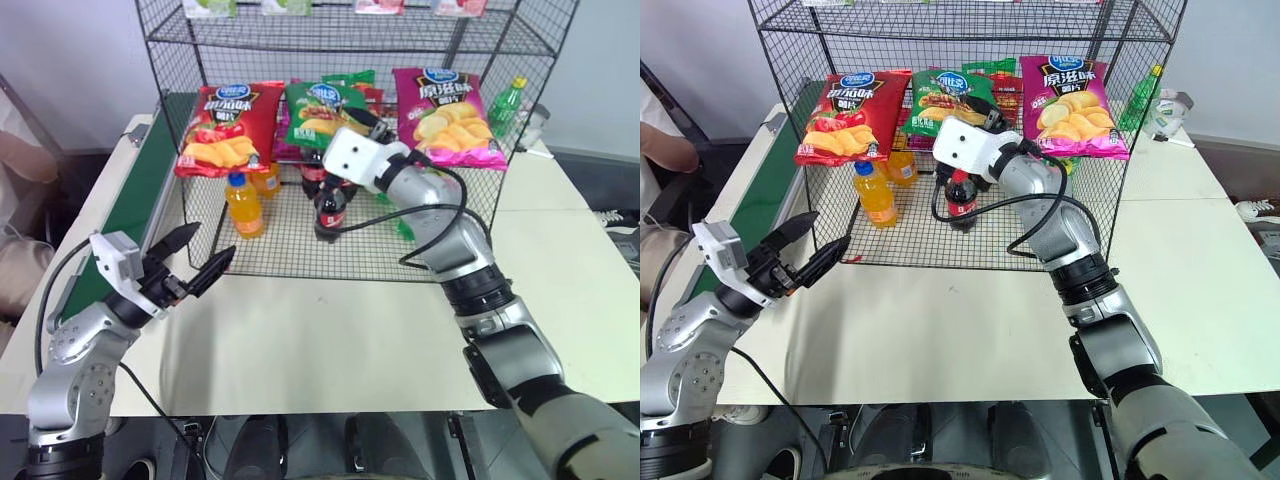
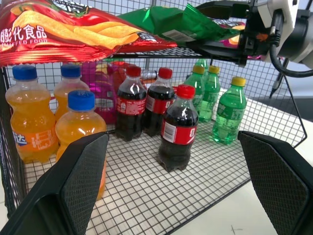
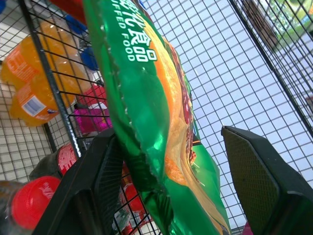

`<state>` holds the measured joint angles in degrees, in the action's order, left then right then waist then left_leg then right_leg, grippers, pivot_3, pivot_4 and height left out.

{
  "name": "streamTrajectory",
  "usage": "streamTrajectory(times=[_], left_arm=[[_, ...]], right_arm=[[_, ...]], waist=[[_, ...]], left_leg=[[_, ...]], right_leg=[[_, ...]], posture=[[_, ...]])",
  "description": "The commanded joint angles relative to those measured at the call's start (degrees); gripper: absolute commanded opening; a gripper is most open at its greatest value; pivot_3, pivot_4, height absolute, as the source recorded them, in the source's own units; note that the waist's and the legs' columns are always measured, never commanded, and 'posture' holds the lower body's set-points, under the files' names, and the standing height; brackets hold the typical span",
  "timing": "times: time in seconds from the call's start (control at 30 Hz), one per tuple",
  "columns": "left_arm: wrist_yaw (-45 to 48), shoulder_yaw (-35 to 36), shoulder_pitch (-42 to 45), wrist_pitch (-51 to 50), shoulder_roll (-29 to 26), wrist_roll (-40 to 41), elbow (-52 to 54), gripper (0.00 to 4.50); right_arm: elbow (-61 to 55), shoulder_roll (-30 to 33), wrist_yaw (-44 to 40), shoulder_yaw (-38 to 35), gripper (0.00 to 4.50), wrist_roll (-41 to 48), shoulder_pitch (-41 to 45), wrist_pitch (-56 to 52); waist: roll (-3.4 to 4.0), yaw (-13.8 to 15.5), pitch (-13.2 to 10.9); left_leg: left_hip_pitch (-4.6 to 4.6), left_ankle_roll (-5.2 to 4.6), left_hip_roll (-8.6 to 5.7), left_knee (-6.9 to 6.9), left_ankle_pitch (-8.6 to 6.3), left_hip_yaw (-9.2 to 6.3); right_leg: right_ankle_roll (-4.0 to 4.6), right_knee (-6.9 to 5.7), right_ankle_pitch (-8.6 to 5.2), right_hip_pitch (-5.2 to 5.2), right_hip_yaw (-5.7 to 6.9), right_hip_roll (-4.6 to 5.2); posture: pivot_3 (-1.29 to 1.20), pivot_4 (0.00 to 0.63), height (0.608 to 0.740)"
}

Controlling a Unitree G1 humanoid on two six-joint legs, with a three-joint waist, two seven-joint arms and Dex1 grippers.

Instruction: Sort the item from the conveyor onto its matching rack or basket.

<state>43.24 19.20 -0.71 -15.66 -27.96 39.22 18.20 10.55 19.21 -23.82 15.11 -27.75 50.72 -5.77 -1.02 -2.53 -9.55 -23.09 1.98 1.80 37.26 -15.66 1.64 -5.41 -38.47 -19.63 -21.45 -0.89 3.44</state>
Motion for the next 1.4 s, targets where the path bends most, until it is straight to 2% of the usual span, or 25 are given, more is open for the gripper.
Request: streamTrajectory(times=[0.03, 0.23, 0.4, 0.5, 0.7, 0.77, 0.83, 0.93, 1.07, 1.2, 1.3, 1.4], left_arm=[[-0.2, 0.4, -0.8, 1.4, 0.1, -0.3, 1.8, 4.50], [-0.2, 0.7, -1.2, 1.8, 0.0, -0.1, 1.6, 4.50], [-0.1, -0.3, -0.7, 2.4, 0.4, -0.8, 0.9, 4.50], [0.0, -0.1, -0.1, 2.2, 0.2, -0.6, 0.6, 4.50], [0.5, 0.5, -0.7, 2.3, 0.2, -0.6, 0.4, 4.50], [0.7, -0.2, -0.9, 2.5, 0.4, -1.2, 0.4, 4.50], [0.6, -0.2, -0.5, 2.2, 0.4, -1.0, 0.6, 4.50], [1.0, 0.2, -0.4, 2.1, -0.2, -0.9, 0.1, 4.50], [0.8, 0.7, -0.3, 2.1, -0.6, -0.9, -0.1, 4.50], [1.0, 0.3, -1.1, 1.7, -0.9, -0.7, 0.9, 4.50], [2.2, 1.2, -1.3, 1.6, -2.8, -1.0, 0.6, 4.50], [3.8, 3.5, -0.6, 1.1, -6.0, -0.1, -0.9, 4.50]], right_arm=[[-6.1, 0.8, -2.3, -0.8, 3.21, 2.2, -1.3, 0.3], [-16.0, 3.4, -6.0, -3.3, 3.21, 6.1, -6.1, -0.6], [-15.1, 0.7, -5.2, -5.3, 3.21, 10.3, -4.3, -3.4], [-18.1, -1.4, -6.0, -6.5, 3.21, 14.7, -6.3, -5.5], [-17.9, 0.8, -5.3, -6.1, 3.21, 14.8, -8.4, -2.8], [-17.2, -1.1, -5.9, -6.5, 3.21, 18.2, -6.8, -2.0], [-20.5, -2.3, -10.4, -6.0, 3.21, 24.3, -8.1, -2.7], [-23.2, -2.6, -12.5, -6.9, 3.21, 28.9, -10.3, -3.7], [-23.2, -2.9, -11.5, -8.8, 3.21, 31.2, -9.6, -2.9], [-26.4, -3.5, -13.8, -12.2, 3.21, 40.8, -11.4, -8.0], [-30.8, -1.3, -17.3, -15.4, 3.21, 49.6, -14.7, -13.2], [-34.8, 4.4, -22.5, -19.0, 3.21, 56.6, -20.1, -17.0]], waist=[[0.00, 0.0, 0.0], [0.00, 0.0, 0.0], [0.00, -0.1, 0.0], [0.00, 0.0, 0.0], [0.00, 0.1, 0.0], [0.00, -0.1, 0.0], [0.00, -0.2, 0.0], [0.00, 0.0, 0.0], [0.00, 0.1, 0.0], [0.00, 0.1, 0.0], [0.00, 0.1, 0.0], [0.00, 0.3, 0.0]], left_leg=[[0.00, 0.00, 0.00, -0.01, 0.00, 0.00], [-0.06, 0.00, 0.01, -0.01, 0.00, -0.01], [-0.03, 0.00, 0.01, 0.03, 0.00, -0.02], [-0.02, 0.00, 0.02, 0.01, 0.00, -0.03], [-0.09, -0.02, -0.03, 0.05, -0.01, -0.03], [-0.08, -0.02, -0.02, 0.06, -0.01, -0.04], [-0.04, -0.01, 0.01, 0.04, -0.01, -0.03], [-0.04, -0.01, 0.06, -0.01, -0.01, -0.07], [-0.07, -0.02, 0.01, 0.05, -0.01, -0.06], [-0.06, -0.02, 0.00, 0.08, -0.01, -0.07], [-0.07, -0.02, 0.02, 0.00, -0.01, -0.09], [-0.10, -0.04, 0.02, -0.02, -0.02, -0.11]], right_leg=[[0.00, 0.00, 0.00, 0.00, 0.00, 0.00], [0.00, 0.00, 0.00, -0.05, 0.00, -0.01], [0.00, -0.06, 0.00, -0.02, 0.01, -0.01], [0.00, -0.07, 0.00, -0.03, 0.02, -0.03], [0.00, 0.01, 0.00, -0.03, 0.02, 0.03], [0.00, -0.02, 0.00, -0.03, 0.02, 0.02], [0.00, -0.08, 0.00, -0.04, 0.01, -0.04], [0.00, -0.08, 0.00, -0.06, 0.02, -0.11], [0.00, -0.04, 0.00, -0.02, 0.03, -0.01], [0.00, -0.05, 0.00, 0.00, 0.04, 0.00], [0.00, -0.03, 0.00, -0.01, 0.06, -0.01], [0.00, 0.08, 0.00, 0.01, 0.08, 0.00]], posture=[[0.00, 0.150, 0.739], [0.00, 0.150, 0.739], [0.00, 0.150, 0.739], [0.00, 0.150, 0.739], [0.00, 0.150, 0.739], [0.00, 0.150, 0.739], [0.00, 0.150, 0.739], [0.00, 0.150, 0.739], [0.00, 0.150, 0.739], [0.00, 0.150, 0.739], [0.00, 0.150, 0.739], [0.00, 0.150, 0.739]])
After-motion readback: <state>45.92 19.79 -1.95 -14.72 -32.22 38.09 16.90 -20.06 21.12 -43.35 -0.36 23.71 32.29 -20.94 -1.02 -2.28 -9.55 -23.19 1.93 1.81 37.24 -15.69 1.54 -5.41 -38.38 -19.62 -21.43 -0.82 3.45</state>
